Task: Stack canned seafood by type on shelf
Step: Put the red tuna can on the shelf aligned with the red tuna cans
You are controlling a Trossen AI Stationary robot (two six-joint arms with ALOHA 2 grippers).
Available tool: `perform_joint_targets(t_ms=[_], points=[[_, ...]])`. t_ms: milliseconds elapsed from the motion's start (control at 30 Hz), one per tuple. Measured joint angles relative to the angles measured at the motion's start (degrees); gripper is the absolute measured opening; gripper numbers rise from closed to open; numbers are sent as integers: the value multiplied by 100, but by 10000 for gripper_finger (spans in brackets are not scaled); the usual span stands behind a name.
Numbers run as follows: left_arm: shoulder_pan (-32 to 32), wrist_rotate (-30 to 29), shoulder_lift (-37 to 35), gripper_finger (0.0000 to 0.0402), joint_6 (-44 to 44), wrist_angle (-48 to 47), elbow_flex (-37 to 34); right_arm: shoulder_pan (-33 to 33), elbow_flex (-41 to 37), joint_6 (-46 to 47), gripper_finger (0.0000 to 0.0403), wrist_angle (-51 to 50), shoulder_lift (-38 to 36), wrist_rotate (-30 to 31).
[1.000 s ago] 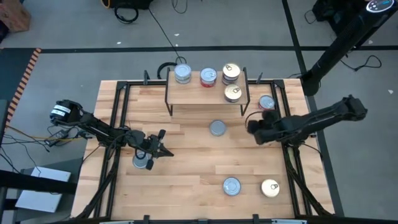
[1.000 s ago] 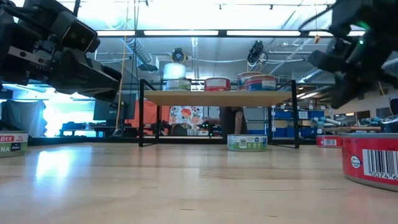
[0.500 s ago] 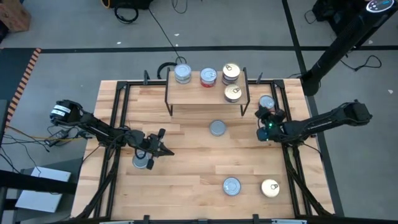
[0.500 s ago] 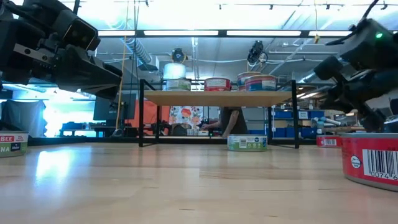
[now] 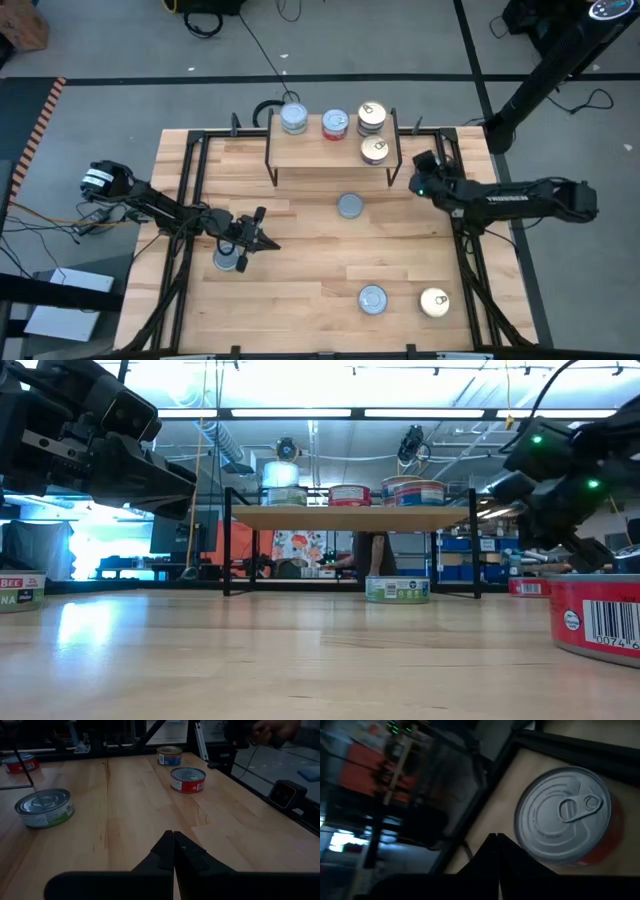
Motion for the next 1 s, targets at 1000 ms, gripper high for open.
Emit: perform_joint_targets(t_ms=[1000], points=[[0,8,0,6,-159,-38,2,-669,1257,-673,0,-3756,472,-2841]])
